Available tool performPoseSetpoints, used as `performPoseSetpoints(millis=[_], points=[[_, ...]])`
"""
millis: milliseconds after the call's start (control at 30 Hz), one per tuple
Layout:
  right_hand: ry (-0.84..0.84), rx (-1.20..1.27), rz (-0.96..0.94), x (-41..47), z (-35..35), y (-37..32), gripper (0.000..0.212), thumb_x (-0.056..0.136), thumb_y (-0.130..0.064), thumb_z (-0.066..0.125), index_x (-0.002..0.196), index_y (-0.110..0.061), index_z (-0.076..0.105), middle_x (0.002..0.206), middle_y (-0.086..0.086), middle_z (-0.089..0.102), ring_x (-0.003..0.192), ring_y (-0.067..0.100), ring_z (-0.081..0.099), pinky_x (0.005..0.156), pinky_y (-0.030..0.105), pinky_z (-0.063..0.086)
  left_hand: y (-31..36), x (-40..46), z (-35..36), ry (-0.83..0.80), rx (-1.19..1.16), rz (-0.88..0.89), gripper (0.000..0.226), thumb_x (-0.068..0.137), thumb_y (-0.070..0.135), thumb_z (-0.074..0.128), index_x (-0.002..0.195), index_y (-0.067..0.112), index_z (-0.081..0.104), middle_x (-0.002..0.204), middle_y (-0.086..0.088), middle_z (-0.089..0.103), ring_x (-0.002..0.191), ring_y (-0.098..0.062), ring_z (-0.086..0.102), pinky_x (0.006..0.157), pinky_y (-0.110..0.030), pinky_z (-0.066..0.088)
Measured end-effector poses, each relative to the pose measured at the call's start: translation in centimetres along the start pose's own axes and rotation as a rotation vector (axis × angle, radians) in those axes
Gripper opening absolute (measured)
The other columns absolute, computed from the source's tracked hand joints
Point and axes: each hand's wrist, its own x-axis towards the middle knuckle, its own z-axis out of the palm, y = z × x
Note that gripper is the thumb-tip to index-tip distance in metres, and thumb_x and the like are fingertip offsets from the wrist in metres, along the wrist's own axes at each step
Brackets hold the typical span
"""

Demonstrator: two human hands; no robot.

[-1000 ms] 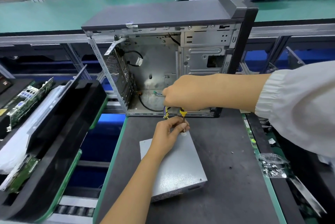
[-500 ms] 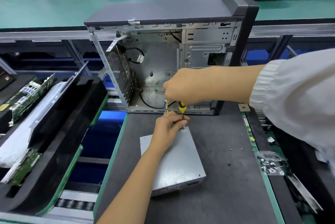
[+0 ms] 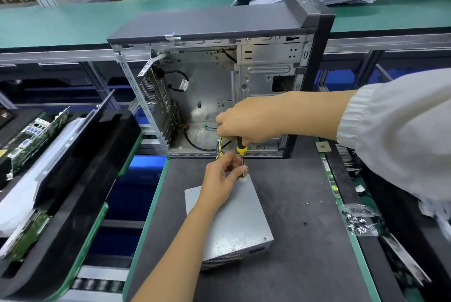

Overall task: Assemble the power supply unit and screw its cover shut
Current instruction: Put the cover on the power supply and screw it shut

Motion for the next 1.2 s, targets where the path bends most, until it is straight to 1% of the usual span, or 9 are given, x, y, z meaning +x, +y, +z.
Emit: performPoseSetpoints(millis=[200, 367, 467, 667, 800, 900, 967, 1033, 1200], points=[[0.026, -0.111, 0.084, 0.5, 1.2, -0.3, 0.036, 0.097, -0.012, 0.044, 0.063, -0.012, 0.031, 0.059, 0.002, 0.037, 0.048, 0.017, 0.035, 0.043, 0.025, 0.026, 0.3, 0.0, 0.2, -0.024, -0.024, 0.005, 0.019, 0.090, 0.008, 0.068, 0.085, 0.022, 0.057, 0.076, -0.002, 0.073, 0.077, -0.014, 0.071, 0.080, -0.026, 0.054], [-0.070, 0.028, 0.102, 0.6, 0.2, -0.8, 0.027, 0.092, -0.034, 0.056, 0.098, -0.010, 0.047, 0.084, 0.004, 0.052, 0.058, 0.019, 0.043, 0.042, 0.028, 0.026, 0.3, -0.1, 0.3, -0.020, -0.057, -0.004, 0.021, 0.091, 0.002, 0.064, 0.081, 0.019, 0.055, 0.074, -0.006, 0.072, 0.076, -0.014, 0.071, 0.076, -0.021, 0.053], [-0.036, -0.001, 0.037, 0.3, -0.6, -0.5, 0.018, 0.087, -0.016, 0.059, 0.102, -0.006, 0.057, 0.099, 0.009, 0.054, 0.053, 0.016, 0.038, 0.042, 0.028, 0.024, 0.2, 0.0, 0.2, -0.010, -0.065, -0.027, 0.020, 0.091, 0.004, 0.064, 0.079, 0.016, 0.054, 0.076, -0.004, 0.075, 0.081, -0.013, 0.072, 0.077, -0.016, 0.050], [0.048, -0.034, 0.132, -0.2, -0.6, -0.4, 0.039, 0.102, -0.037, 0.032, 0.075, -0.008, 0.035, 0.072, 0.004, 0.041, 0.067, 0.026, 0.044, 0.057, 0.032, 0.037, 0.4, -0.1, 0.1, -0.042, -0.006, 0.011, 0.008, 0.093, 0.005, 0.062, 0.088, 0.003, 0.068, 0.089, -0.005, 0.073, 0.086, -0.022, 0.067, 0.084, -0.033, 0.053], [-0.021, 0.021, 0.194, -0.2, -0.8, -0.5, 0.044, 0.097, -0.052, 0.035, 0.085, -0.010, 0.041, 0.071, 0.003, 0.040, 0.065, 0.023, 0.045, 0.055, 0.031, 0.036, 0.4, 0.0, 0.0, 0.014, 0.055, 0.055, 0.008, 0.088, 0.004, 0.069, 0.085, -0.003, 0.070, 0.086, -0.013, 0.067, 0.082, -0.027, 0.060, 0.080, -0.042, 0.049], [-0.078, 0.144, 0.065, -0.2, -1.1, -0.4, 0.028, 0.090, -0.029, 0.061, 0.106, -0.013, 0.044, 0.090, 0.004, 0.047, 0.064, 0.018, 0.043, 0.049, 0.029, 0.029, 0.2, 0.1, -0.1, 0.015, 0.069, 0.063, 0.009, 0.089, 0.002, 0.066, 0.083, -0.003, 0.070, 0.085, -0.014, 0.066, 0.083, -0.026, 0.060, 0.080, -0.038, 0.048], [-0.066, 0.139, 0.012, -0.4, -1.2, -0.1, 0.023, 0.089, -0.015, 0.059, 0.110, -0.014, 0.049, 0.101, 0.006, 0.053, 0.076, 0.020, 0.048, 0.056, 0.029, 0.033, 0.3, 0.1, -0.1, -0.008, 0.068, 0.070, 0.009, 0.090, 0.001, 0.065, 0.084, 0.001, 0.072, 0.088, -0.013, 0.067, 0.087, -0.023, 0.061, 0.082, -0.032, 0.048], [-0.035, 0.085, 0.049, -0.7, -1.1, 0.1, 0.017, 0.093, -0.022, 0.057, 0.107, -0.012, 0.054, 0.088, 0.005, 0.053, 0.079, 0.025, 0.053, 0.058, 0.031, 0.037, 0.3, 0.1, 0.0, -0.034, 0.076, 0.081, 0.014, 0.092, 0.002, 0.063, 0.087, 0.009, 0.074, 0.091, -0.011, 0.068, 0.091, -0.019, 0.061, 0.084, -0.026, 0.047], [0.012, 0.022, 0.173, -0.7, -0.4, 0.2, 0.052, 0.098, -0.052, 0.029, 0.072, -0.009, 0.041, 0.063, 0.000, 0.037, 0.056, 0.020, 0.043, 0.054, 0.031, 0.038, 0.3, -0.2, 0.0, -0.048, 0.015, 0.056, 0.024, 0.092, 0.004, 0.064, 0.084, 0.027, 0.066, 0.086, 0.002, 0.069, 0.081, -0.009, 0.063, 0.080, -0.024, 0.051]])
